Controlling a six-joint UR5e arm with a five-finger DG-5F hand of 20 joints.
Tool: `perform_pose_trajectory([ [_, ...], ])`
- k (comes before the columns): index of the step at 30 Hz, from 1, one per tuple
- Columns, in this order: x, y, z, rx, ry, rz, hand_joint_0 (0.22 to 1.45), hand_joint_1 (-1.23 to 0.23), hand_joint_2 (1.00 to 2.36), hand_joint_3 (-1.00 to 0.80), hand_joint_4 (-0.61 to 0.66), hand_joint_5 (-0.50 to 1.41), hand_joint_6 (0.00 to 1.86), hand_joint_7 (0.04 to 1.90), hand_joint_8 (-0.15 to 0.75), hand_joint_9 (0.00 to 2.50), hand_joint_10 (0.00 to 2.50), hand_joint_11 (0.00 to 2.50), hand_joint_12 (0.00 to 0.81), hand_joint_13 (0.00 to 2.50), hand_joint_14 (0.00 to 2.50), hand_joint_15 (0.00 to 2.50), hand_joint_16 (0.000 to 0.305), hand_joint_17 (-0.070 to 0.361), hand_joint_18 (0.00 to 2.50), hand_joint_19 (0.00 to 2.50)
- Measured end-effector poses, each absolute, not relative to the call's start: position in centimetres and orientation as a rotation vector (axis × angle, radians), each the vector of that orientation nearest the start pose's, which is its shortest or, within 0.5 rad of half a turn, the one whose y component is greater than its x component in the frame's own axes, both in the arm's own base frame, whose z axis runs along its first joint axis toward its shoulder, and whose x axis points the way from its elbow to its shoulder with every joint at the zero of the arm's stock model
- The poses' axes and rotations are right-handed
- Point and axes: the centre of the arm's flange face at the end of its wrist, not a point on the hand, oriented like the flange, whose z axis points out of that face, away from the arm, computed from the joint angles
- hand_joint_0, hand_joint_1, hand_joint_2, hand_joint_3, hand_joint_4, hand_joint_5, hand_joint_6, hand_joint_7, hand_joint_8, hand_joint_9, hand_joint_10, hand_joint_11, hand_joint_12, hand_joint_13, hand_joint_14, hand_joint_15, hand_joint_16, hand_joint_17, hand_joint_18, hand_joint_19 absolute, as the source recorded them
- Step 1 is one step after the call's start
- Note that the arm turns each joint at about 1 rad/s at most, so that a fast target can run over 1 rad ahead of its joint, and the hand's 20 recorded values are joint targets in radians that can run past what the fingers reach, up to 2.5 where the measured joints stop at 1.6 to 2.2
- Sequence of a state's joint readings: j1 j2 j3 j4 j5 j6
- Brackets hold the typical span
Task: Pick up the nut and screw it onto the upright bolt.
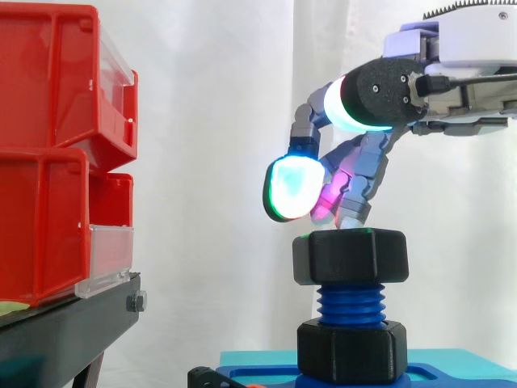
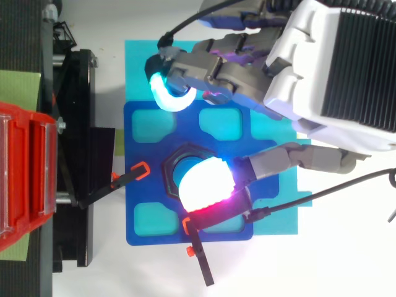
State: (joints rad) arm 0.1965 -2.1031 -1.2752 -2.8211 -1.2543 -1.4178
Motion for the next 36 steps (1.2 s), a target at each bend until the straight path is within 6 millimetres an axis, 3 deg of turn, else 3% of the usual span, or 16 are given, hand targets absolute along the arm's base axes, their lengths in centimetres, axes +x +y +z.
perform_pose_trajectory([
  [5, 72.2, -1.5, 34.9, 0.209, 1.440, 0.054, 0.51, -0.20, 1.00, -0.50, 0.20, -0.10, 0.50, 0.67, 0.227, 0.98, 0.00, 0.00, 0.197, 0.75, 0.00, 0.00, 0.024, 0.053, 0.49, 0.00],
  [14, 72.2, 1.3, 34.5, 0.182, 1.430, 0.084, 0.48, -0.14, 1.00, -0.50, 0.16, -0.13, 0.50, 0.56, 0.165, 0.54, 0.00, 0.00, 0.248, 0.40, 0.00, 0.00, 0.029, 0.065, 0.01, 0.00],
  [26, 71.9, 2.4, 33.7, 0.175, 1.447, 0.101, 0.48, -0.11, 1.00, -0.50, 0.14, -0.15, 0.50, 0.55, 0.148, 0.33, 0.00, 0.00, 0.281, 0.22, 0.00, 0.00, 0.033, 0.074, 0.00, 0.00],
  [36, 71.5, 2.4, 33.2, 0.167, 1.486, 0.092, 0.47, -0.11, 1.00, -0.50, 0.17, -0.14, 0.50, 0.61, 0.171, 0.35, 0.00, 0.00, 0.284, 0.26, 0.00, 0.00, 0.031, 0.070, 0.00, 0.00],
])
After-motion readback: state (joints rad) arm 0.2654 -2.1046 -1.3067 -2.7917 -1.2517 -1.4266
